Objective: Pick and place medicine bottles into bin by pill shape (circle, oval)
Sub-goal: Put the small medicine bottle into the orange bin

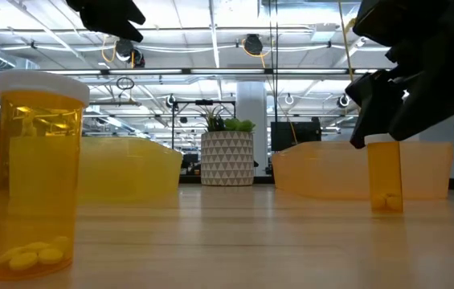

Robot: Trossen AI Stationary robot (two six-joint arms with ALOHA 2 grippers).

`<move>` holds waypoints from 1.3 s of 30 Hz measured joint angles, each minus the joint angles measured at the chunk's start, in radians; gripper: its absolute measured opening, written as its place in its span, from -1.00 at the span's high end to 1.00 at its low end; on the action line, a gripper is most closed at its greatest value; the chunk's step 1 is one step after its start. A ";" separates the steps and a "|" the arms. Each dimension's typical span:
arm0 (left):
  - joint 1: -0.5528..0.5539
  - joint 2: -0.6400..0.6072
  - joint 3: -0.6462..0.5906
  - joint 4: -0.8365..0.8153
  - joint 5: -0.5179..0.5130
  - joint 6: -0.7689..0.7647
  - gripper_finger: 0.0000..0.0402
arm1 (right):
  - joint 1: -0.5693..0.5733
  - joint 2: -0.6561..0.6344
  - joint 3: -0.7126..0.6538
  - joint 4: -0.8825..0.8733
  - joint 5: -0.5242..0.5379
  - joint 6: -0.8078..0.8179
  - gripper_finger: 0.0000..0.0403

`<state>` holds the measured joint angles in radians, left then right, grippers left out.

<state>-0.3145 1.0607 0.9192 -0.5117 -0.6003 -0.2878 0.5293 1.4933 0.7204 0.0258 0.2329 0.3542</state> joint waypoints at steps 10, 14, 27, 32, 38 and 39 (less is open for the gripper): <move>0.000 0.000 0.000 0.000 0.000 0.001 -0.67 | 0.000 0.000 0.000 -0.016 -0.002 -0.004 0.27; 0.000 0.000 0.000 0.000 0.000 0.001 -0.67 | 0.000 0.000 0.000 -0.015 0.000 -0.004 0.38; 0.000 0.000 0.000 0.000 0.000 0.019 -0.67 | -0.047 -0.072 0.000 -0.008 -0.054 0.000 0.41; 0.000 0.000 0.000 0.000 0.000 0.024 -0.67 | -0.071 -0.168 0.000 -0.024 -0.056 -0.003 0.42; 0.000 0.000 0.000 0.000 0.000 0.024 -0.67 | -0.139 -0.328 0.000 -0.159 -0.058 -0.034 0.42; 0.000 0.000 0.000 0.000 0.000 0.024 -0.67 | -0.158 -0.356 0.000 -0.193 -0.055 -0.037 0.42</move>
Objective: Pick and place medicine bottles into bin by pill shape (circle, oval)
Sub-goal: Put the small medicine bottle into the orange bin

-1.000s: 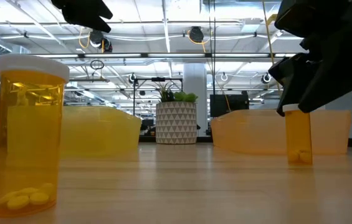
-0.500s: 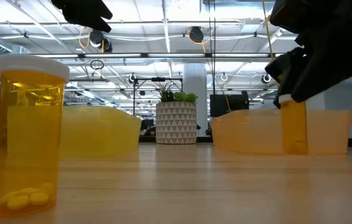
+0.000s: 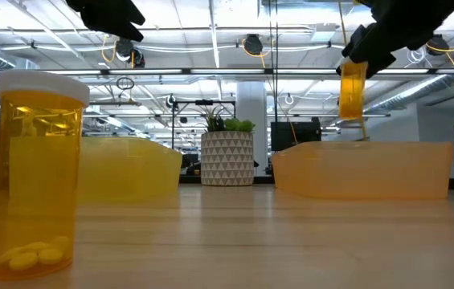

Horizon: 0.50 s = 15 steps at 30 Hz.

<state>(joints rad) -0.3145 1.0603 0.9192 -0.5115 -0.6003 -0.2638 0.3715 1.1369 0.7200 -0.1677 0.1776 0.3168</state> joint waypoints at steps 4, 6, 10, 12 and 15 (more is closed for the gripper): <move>0.000 0.000 0.000 0.003 0.000 0.005 -0.67 | -0.096 -0.098 0.000 -0.107 0.002 -0.027 0.42; 0.000 0.000 0.000 0.005 0.000 0.013 -0.67 | -0.153 -0.136 0.000 -0.142 0.002 -0.048 0.42; 0.000 0.000 0.000 0.015 0.000 0.031 -0.67 | -0.274 -0.184 0.000 -0.190 0.003 -0.099 0.41; 0.000 0.000 0.000 0.016 0.000 0.034 -0.67 | -0.331 -0.194 0.000 -0.203 0.002 -0.127 0.41; 0.000 0.000 0.000 0.016 0.000 0.034 -0.67 | -0.415 -0.196 0.000 -0.214 0.002 -0.167 0.41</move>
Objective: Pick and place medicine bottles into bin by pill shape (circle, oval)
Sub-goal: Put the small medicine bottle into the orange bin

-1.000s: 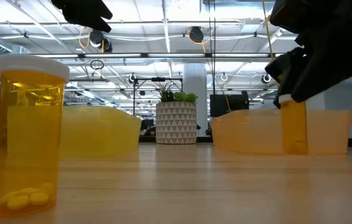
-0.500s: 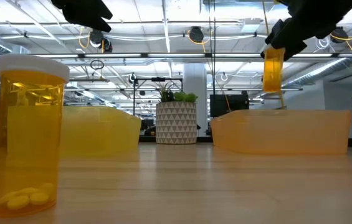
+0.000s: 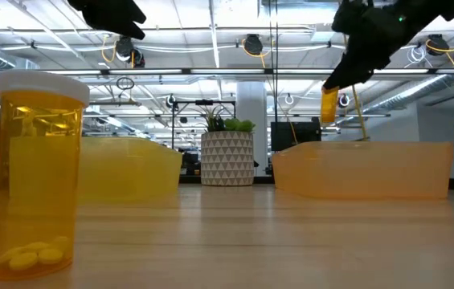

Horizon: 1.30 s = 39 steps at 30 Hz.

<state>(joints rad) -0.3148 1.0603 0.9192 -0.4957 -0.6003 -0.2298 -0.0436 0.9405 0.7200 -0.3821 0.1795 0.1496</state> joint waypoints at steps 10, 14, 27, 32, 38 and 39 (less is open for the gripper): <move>0.000 0.000 0.000 0.000 0.007 0.000 -0.67 | -0.211 0.038 0.000 -0.028 0.000 -0.058 0.41; 0.000 0.000 0.000 0.000 0.016 0.002 -0.67 | -0.258 0.076 0.000 -0.027 0.000 -0.059 0.41; 0.000 0.000 0.000 0.000 0.016 0.018 -0.67 | -0.319 0.214 0.000 0.016 0.002 0.011 0.41; 0.000 0.000 0.000 0.000 0.016 0.025 -0.67 | -0.325 0.259 0.000 0.017 0.003 0.058 0.41; 0.000 0.000 0.000 0.000 0.016 0.026 -0.67 | -0.325 0.276 -0.037 0.078 0.057 0.120 0.41; 0.000 0.000 0.000 0.000 0.016 0.026 -0.67 | -0.325 0.274 -0.058 0.114 0.058 0.127 0.41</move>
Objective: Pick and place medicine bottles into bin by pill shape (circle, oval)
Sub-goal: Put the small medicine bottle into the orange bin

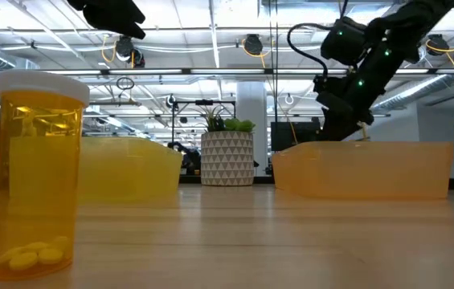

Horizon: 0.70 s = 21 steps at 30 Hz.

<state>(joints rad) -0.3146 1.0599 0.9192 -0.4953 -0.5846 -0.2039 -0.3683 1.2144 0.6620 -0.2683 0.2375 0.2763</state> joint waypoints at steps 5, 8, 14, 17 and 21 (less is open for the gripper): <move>0.000 0.000 0.000 0.001 0.000 0.000 -0.67 | -0.009 -0.013 -0.115 0.164 -0.002 0.019 0.41; 0.000 0.000 0.000 0.013 0.000 0.007 -0.67 | -0.017 -0.014 -0.145 0.189 -0.003 0.022 0.41; 0.000 0.000 0.000 0.047 0.009 0.034 -0.67 | -0.018 -0.014 -0.152 0.186 -0.003 0.021 0.41; 0.000 0.000 0.000 0.046 0.009 0.034 -0.67 | -0.018 -0.014 -0.152 0.186 -0.003 0.020 0.41; 0.000 0.000 0.000 0.045 0.009 0.034 -0.67 | -0.018 -0.014 -0.152 0.186 -0.003 0.030 0.39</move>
<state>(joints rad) -0.3149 1.0599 0.9192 -0.4500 -0.5755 -0.1703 -0.3859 1.1999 0.5098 -0.0822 0.2348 0.3066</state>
